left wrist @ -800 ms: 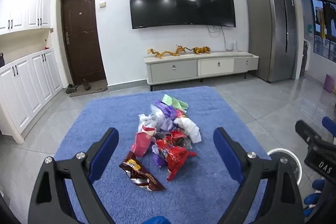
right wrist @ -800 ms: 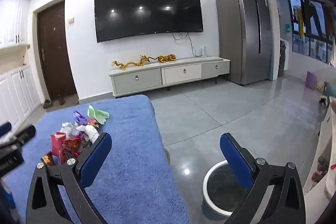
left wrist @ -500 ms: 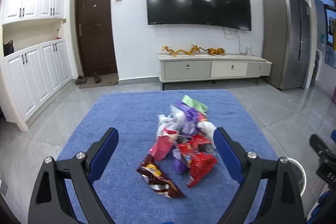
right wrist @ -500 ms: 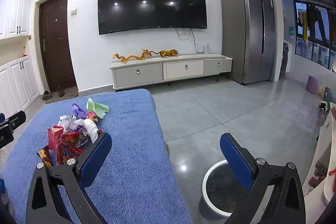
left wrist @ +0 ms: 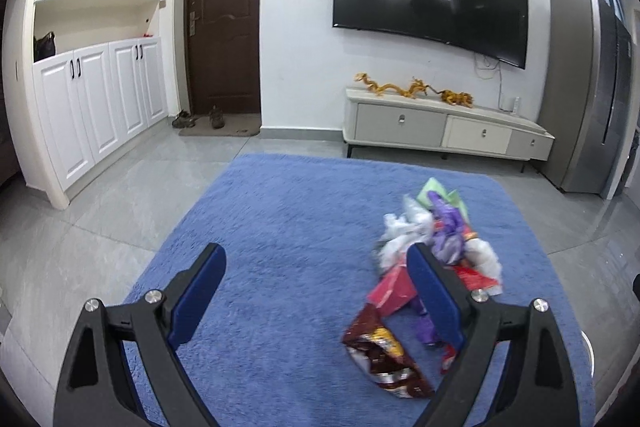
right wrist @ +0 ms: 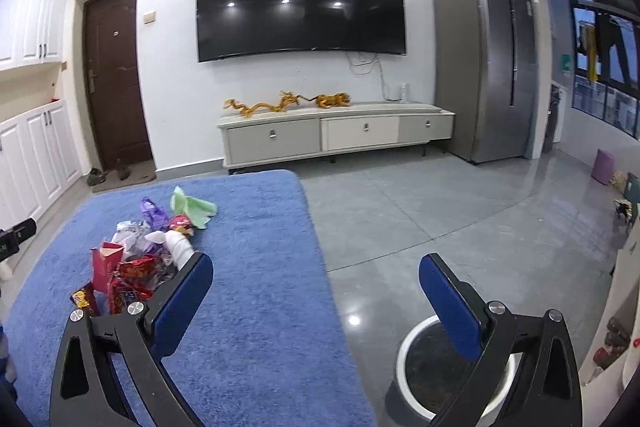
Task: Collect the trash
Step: 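Move both tools toward the wrapper pile on the blue rug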
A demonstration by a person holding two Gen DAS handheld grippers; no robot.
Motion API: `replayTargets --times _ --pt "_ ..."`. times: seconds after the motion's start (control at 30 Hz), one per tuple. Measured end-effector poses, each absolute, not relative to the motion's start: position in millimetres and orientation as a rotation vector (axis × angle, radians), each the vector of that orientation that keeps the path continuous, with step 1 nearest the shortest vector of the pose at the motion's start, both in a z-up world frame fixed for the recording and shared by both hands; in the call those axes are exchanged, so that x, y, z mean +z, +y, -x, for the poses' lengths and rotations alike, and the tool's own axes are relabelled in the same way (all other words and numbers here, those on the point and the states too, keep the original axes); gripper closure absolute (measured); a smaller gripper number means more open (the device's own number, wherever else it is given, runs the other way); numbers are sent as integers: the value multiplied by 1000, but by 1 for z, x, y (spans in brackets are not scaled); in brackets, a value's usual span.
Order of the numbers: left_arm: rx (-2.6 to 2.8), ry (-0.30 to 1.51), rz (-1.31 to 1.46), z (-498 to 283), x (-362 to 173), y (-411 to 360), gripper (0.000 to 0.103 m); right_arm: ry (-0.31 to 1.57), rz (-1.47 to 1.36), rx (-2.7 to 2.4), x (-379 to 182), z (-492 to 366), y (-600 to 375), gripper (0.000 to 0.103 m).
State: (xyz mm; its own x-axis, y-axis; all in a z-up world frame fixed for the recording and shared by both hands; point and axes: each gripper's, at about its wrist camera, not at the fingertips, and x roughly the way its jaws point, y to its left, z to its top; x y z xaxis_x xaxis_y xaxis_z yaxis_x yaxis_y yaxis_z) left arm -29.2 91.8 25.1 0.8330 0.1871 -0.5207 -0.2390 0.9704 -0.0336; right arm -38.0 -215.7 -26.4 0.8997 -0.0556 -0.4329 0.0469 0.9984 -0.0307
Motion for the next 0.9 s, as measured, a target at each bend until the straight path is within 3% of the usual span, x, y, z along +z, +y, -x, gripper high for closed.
replayTargets --times 0.4,0.5,0.57,0.63,0.73,0.9 --pt "141 673 89 27 -15 101 12 507 -1 170 -39 13 -174 3" --pt "94 718 107 22 -26 97 12 521 8 211 -44 6 -165 13" --pt "59 737 113 20 -29 93 13 552 -8 256 -47 1 -162 25" --pt "26 757 116 18 -32 89 20 575 -30 312 -51 -2 -158 40" --pt "-29 798 133 14 -40 82 29 595 -46 396 -55 -4 -147 51" --pt "-71 849 137 7 -52 75 41 628 -49 502 -58 -5 -129 59"
